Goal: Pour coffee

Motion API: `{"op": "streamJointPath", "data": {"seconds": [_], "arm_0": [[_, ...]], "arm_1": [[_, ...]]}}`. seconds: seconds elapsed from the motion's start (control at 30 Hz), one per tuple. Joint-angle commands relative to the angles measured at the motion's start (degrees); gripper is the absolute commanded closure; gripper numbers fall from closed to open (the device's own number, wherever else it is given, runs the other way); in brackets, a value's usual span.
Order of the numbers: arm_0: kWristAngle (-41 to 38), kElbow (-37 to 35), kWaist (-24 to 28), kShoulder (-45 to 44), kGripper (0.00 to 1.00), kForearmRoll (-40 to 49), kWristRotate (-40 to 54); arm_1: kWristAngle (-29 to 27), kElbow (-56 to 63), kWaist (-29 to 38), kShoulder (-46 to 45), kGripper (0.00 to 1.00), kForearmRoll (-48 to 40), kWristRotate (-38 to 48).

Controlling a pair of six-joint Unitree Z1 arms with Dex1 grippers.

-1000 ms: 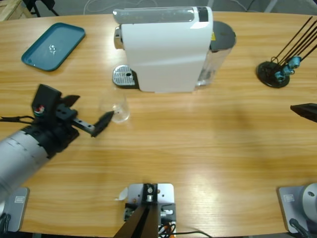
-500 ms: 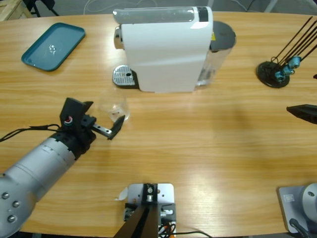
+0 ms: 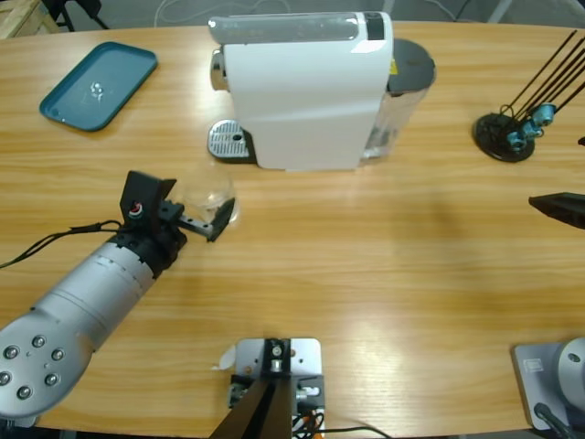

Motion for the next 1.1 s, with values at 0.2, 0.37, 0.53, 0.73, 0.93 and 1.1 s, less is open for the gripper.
{"op": "streamJointPath", "data": {"seconds": [0.2,0.37,0.53,0.73,0.93,1.1], "arm_0": [[-0.03,1.17,3.34,5.26,0.0,-5.46,2.87],[-1.44,1.26,4.66,6.53,0.0,-9.18,6.21],[-2.49,1.35,5.47,7.07,0.183,-10.71,7.35],[-4.16,1.61,6.52,7.79,0.537,-12.93,8.88],[-5.38,2.17,7.03,8.64,0.69,-15.37,10.11],[-5.71,5.57,7.23,4.72,0.69,-18.64,11.63]], "arm_1": [[-0.78,1.36,0.67,1.67,0.095,-0.74,0.07],[-0.78,1.43,0.67,1.83,0.095,-0.92,0.05],[-0.85,1.45,0.67,1.93,0.095,-1.09,0.08],[-0.96,1.46,0.67,1.93,0.096,-1.18,0.01],[-0.96,1.52,0.67,1.93,0.096,-1.29,0.01],[-0.96,1.52,0.67,1.86,0.095,-1.57,0.01]]}}
